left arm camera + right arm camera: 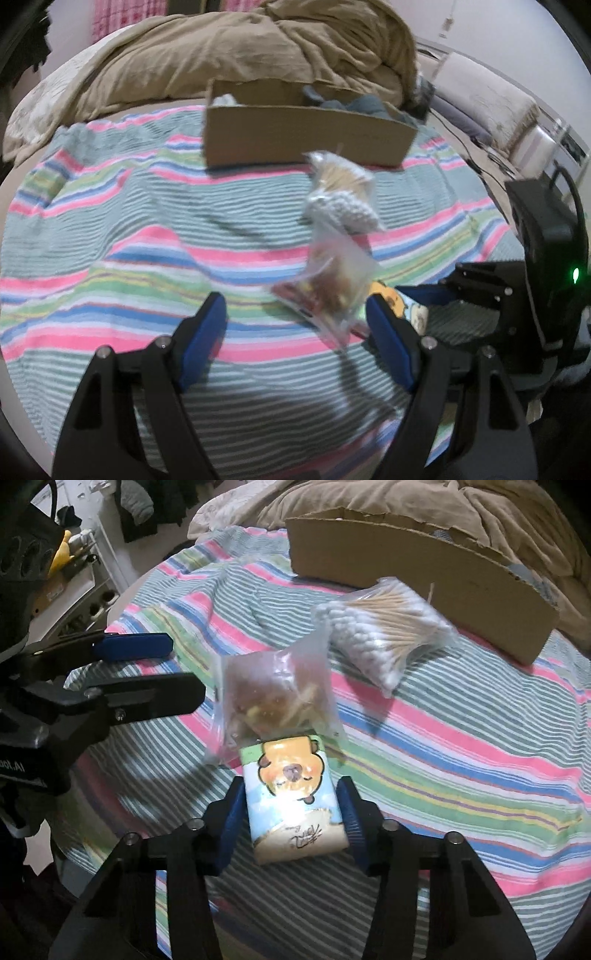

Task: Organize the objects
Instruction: 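Grasp the clear snack bag with the left tool while the right tool grasps the cartoon tissue pack, then place the snack bag and cartoon tissue pack into the box, open both tools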

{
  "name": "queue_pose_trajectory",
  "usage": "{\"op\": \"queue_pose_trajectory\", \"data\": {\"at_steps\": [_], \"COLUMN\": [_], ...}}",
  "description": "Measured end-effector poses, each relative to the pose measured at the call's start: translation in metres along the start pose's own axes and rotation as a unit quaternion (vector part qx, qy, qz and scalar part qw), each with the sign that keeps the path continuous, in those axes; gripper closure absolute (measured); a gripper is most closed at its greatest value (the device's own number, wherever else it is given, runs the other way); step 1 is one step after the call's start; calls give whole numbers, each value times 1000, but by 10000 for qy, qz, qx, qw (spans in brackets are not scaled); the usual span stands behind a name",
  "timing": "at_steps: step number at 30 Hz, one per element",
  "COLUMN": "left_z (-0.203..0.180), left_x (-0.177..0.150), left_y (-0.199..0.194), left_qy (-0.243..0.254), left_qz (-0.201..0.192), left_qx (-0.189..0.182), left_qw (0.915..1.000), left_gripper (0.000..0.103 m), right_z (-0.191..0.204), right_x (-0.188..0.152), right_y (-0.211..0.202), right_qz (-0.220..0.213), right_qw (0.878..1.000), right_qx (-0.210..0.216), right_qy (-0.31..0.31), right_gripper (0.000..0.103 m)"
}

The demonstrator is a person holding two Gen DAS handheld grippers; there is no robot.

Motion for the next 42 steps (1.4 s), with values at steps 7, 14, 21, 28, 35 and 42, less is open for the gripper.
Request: {"op": "queue_pose_trajectory", "data": {"at_steps": [7,14,21,28,35,42], "left_z": [-23,-33,-38,-30,-22,-6], "left_x": [7,5,7,13,23,49], "left_y": [23,56,67,44,11,-17], "left_qy": [568,850,953,567,231,-181], "left_qz": [266,646,707,331,18,-437], "left_qx": [214,499,402,72,-309,-462], "left_qw": [9978,9930,9921,9978,9993,9978], "left_gripper": [24,23,41,44,44,44], "right_z": [-26,-47,-57,-66,-77,-80], "right_x": [-3,0,1,6,17,36], "right_y": [-19,-34,-47,-57,-75,-93], "right_qz": [-248,-424,-569,-694,-906,-1163], "right_qw": [9990,9971,9956,9939,9915,9889], "right_qx": [-165,-236,-197,-203,-288,-407], "right_qy": [341,594,724,827,888,835], "right_gripper": [54,54,54,54,54,54]}}
Point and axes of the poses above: each gripper's, at about its wrist camera, not at the fingertips, and y roughly the way its jaws point, z to its left, x to its top, the point moved 5 cm from there along y, roughly the way its jaws point, and after that the axes turned 7 degrees about z, right-handed, at the moved point
